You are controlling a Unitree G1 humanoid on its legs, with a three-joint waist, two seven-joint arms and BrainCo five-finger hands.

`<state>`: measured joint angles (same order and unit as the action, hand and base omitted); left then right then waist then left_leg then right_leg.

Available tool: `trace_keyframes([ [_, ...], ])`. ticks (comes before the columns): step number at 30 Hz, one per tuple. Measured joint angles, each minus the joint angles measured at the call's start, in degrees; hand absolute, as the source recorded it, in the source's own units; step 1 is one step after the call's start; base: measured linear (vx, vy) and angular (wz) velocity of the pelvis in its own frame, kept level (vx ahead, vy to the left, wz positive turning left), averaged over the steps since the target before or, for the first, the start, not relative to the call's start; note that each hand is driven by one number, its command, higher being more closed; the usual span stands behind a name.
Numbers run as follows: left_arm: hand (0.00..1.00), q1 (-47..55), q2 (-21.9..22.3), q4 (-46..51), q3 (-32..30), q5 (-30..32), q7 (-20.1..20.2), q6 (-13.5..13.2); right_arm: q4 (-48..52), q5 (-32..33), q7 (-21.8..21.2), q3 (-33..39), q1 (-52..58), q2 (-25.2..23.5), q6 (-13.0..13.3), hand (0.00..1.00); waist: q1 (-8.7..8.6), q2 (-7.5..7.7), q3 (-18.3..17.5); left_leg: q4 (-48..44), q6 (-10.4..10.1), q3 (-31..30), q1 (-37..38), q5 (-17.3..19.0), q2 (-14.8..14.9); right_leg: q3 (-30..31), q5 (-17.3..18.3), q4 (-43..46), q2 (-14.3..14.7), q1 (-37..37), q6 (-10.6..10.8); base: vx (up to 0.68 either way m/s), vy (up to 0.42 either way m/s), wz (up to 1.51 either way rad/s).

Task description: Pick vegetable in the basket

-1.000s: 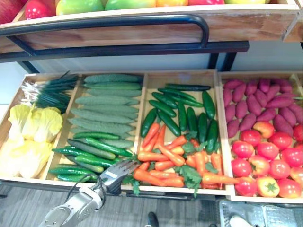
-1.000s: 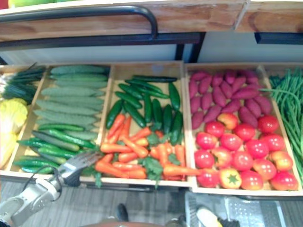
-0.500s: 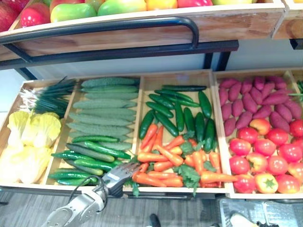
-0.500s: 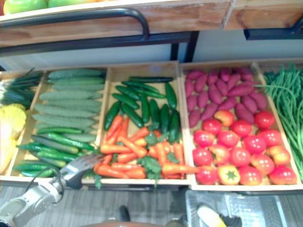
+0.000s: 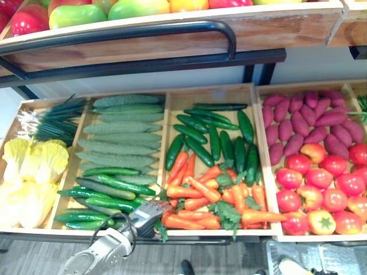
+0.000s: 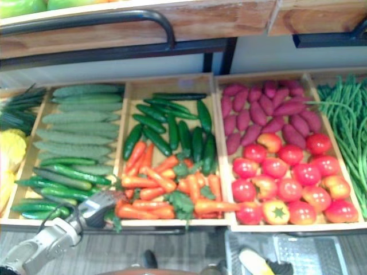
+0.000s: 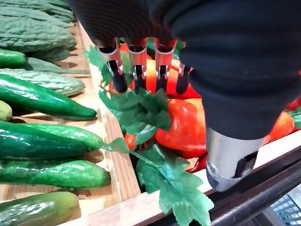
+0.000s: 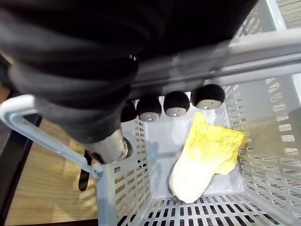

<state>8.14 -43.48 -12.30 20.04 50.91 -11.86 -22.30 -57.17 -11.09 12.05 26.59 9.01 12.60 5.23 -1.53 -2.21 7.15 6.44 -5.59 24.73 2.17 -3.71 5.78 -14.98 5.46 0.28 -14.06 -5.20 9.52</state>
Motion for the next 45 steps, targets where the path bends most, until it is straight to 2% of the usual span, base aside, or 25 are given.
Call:
trace_keyframes([
  [10, 0.00, 0.0, 1.3, -4.3, 0.0, 2.1, 1.4, 1.8, 0.3, 0.0, -0.1, 0.0, -0.4, 0.0, 0.0, 1.00, 0.11, 0.08, 0.0, 0.0, -0.5, 1.3, 0.5, 0.4, 0.5, 1.4, 0.0, 0.0, 0.4, 0.4, 0.0, 0.01, -0.007, -0.06],
  [11, 1.00, 0.0, 1.3, -4.3, 0.0, 2.1, 1.5, 1.8, 0.4, 0.0, -0.1, 0.0, -0.4, 0.0, 0.0, 1.00, 0.11, 0.08, 0.0, 0.0, -0.5, 1.4, 0.5, 0.5, 0.5, 1.5, 0.0, 0.0, 0.4, 0.5, -0.1, 0.03, -0.011, -0.06],
  [16, 1.00, -1.2, 3.1, -4.3, -0.8, 2.1, 1.2, 2.3, 0.5, 0.4, -0.1, 0.0, -0.2, 0.0, 0.0, 1.00, 0.11, 0.06, 0.0, 0.0, -0.6, 1.6, 0.3, 0.5, 0.7, 1.6, 0.0, 0.1, 0.6, 0.9, -0.1, 0.03, -0.011, -0.02],
  [35, 1.00, -1.9, 3.6, -4.3, -0.5, 2.1, 3.1, 2.5, 0.7, 0.4, -0.1, 0.0, -0.5, 0.0, 0.0, 1.00, 0.05, 0.05, 0.1, 0.0, -0.6, 2.4, 1.0, 0.6, 1.1, 2.4, 0.1, 0.8, 0.9, 1.3, -0.2, 0.01, -0.005, -0.03],
  [38, 1.00, -1.5, 5.1, -3.5, -2.3, 2.1, 3.2, 3.0, 0.7, 0.4, -0.1, 0.2, -0.4, 0.0, 0.0, 1.00, 0.04, 0.05, 0.1, 0.0, -0.6, 1.6, 1.0, 0.6, 1.0, 1.7, 0.1, 0.7, 0.8, 0.7, -0.2, 0.00, -0.003, 0.11],
  [45, 1.00, 1.3, 5.1, 2.8, -7.0, 2.0, 3.2, 3.7, 0.4, 0.4, -0.1, 3.0, -0.5, -0.4, -1.2, 1.00, 0.18, 0.02, 0.1, 0.0, -0.6, 1.0, 1.8, 0.5, 1.0, 0.9, 0.1, 0.6, 0.8, -0.6, -0.2, 0.01, -0.006, 0.05],
])
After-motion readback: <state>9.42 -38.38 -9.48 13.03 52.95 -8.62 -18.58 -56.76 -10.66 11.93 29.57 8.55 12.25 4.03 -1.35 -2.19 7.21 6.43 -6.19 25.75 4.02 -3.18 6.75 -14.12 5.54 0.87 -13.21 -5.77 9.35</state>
